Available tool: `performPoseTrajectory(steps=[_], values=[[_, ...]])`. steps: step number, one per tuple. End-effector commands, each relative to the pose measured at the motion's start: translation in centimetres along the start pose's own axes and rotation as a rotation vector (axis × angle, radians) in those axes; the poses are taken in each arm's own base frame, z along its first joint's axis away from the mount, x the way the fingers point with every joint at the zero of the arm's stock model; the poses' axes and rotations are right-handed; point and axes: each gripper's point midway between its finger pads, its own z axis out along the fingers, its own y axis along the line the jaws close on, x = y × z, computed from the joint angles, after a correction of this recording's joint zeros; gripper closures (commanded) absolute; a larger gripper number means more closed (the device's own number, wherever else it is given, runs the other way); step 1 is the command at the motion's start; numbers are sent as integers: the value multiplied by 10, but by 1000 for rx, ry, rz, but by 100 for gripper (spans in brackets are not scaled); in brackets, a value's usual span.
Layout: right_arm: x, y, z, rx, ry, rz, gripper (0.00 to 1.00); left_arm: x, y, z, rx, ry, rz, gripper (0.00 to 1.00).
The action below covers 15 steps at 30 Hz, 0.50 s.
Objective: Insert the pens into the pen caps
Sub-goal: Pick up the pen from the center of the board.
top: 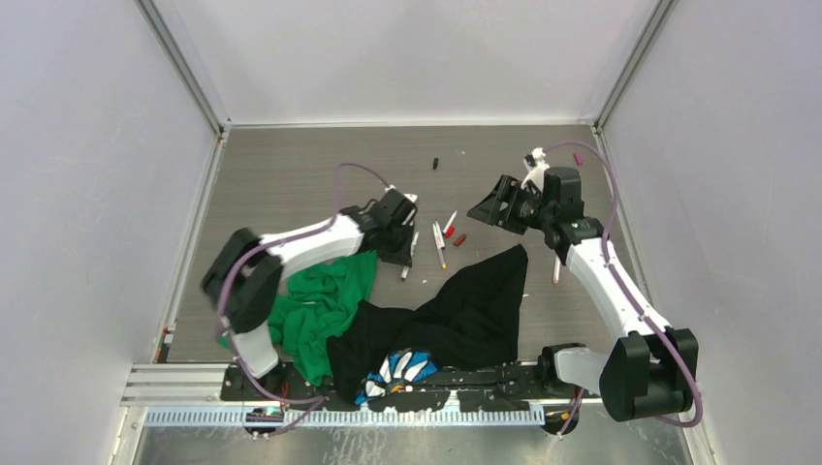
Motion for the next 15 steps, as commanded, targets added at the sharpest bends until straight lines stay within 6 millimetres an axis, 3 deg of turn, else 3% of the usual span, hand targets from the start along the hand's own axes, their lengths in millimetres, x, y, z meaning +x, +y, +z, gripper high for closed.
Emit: performPoseTrajectory(steps=[1, 3, 6, 12, 15], values=[[3, 76, -15, -423, 9, 63, 28, -52, -66, -94, 401, -370, 121, 100], [9, 95, -18, -506, 19, 51, 26, -46, -76, -127, 511, -432, 169, 100], [22, 121, -14, -545, 58, -2, 26, -33, -85, -153, 624, -456, 194, 100], [37, 158, -12, -610, 77, -54, 26, -18, -91, -183, 738, -477, 175, 100], [39, 171, -14, -631, 67, -64, 28, -13, -92, -188, 761, -473, 182, 100]])
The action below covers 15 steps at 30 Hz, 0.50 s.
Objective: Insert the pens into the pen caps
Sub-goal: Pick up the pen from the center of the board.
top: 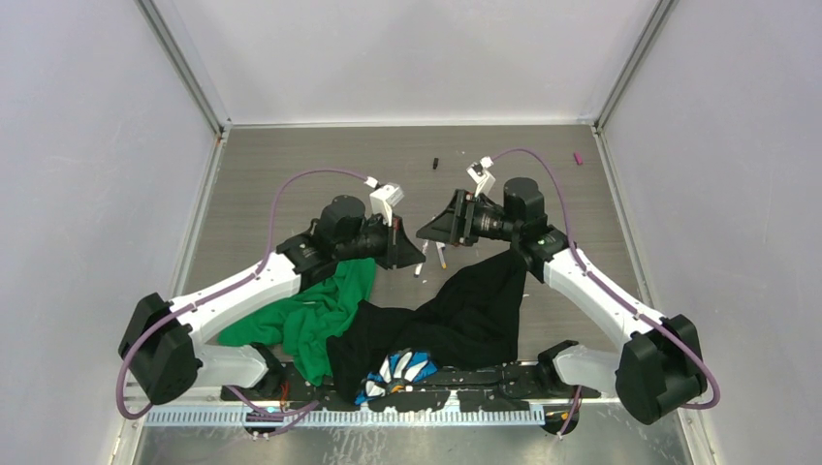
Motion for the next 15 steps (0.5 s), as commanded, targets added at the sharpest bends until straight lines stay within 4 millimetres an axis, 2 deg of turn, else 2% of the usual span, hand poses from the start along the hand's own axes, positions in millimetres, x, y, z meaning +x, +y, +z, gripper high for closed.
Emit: performPoseTrajectory(steps=[1, 5, 10, 13, 14, 15], values=[[-24, 39, 6, -88, -74, -84, 33, -16, -29, -12, 127, -63, 29, 100], [-22, 35, 8, -51, -82, -77, 55, -15, -30, -16, 129, -67, 36, 100], [-17, 22, 11, 0, -69, -76, 74, -15, -35, -19, 152, -70, 42, 100], [-15, 19, 14, 6, -64, -69, 98, -17, -37, -19, 158, -74, 44, 100], [-17, 19, 15, 3, -72, -65, 99, -17, -35, -19, 150, -77, 41, 97], [-18, 21, 15, -9, -79, -63, 99, -18, -33, -18, 137, -81, 35, 87]])
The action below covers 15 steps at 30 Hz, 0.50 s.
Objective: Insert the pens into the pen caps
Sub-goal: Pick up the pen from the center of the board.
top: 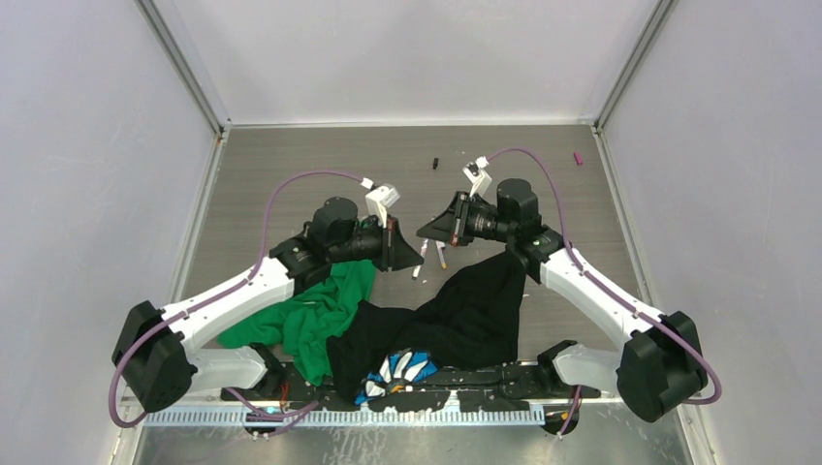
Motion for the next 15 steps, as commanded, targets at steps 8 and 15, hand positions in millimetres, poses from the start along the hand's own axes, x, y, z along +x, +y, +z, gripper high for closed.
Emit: performPoseTrajectory(steps=[8, 15], values=[[-24, 35, 3, -136, -95, 12, 99, -24, -7, 4, 12, -90, 1, 52], [-18, 22, 3, -74, -73, -2, 100, -32, -3, 1, -27, -130, -12, 89]])
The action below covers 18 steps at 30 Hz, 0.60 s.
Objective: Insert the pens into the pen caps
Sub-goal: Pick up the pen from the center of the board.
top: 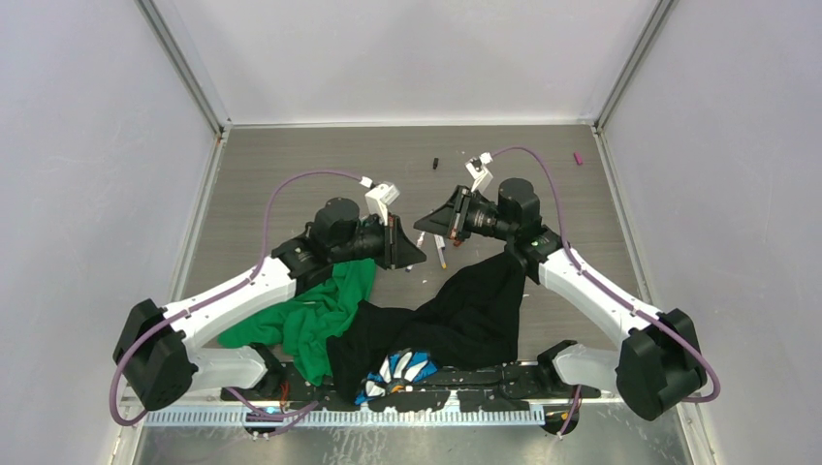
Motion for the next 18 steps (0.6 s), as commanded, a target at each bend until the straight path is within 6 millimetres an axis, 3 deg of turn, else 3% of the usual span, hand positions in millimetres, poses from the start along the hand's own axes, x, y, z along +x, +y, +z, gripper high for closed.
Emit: performPoseTrajectory(steps=[1, 3, 5, 8, 13, 18], values=[[-5, 4, -3, 8, -17, -52, 99, -26, -9, -3, -1, -93, 23, 95], [-5, -8, -6, 88, -19, -74, 87, -32, -9, -10, -25, -99, 28, 100], [-7, -24, -13, 193, -26, -102, 69, -43, -4, -22, -62, -104, 34, 100], [-7, -53, -26, 372, -35, -106, 51, -66, 10, -52, -107, -103, 28, 100], [1, -112, -41, 651, -37, -60, 44, -108, 41, -105, -278, -166, 132, 100], [3, -154, -45, 825, -36, -43, 47, -104, 75, -128, -471, -223, 261, 100]])
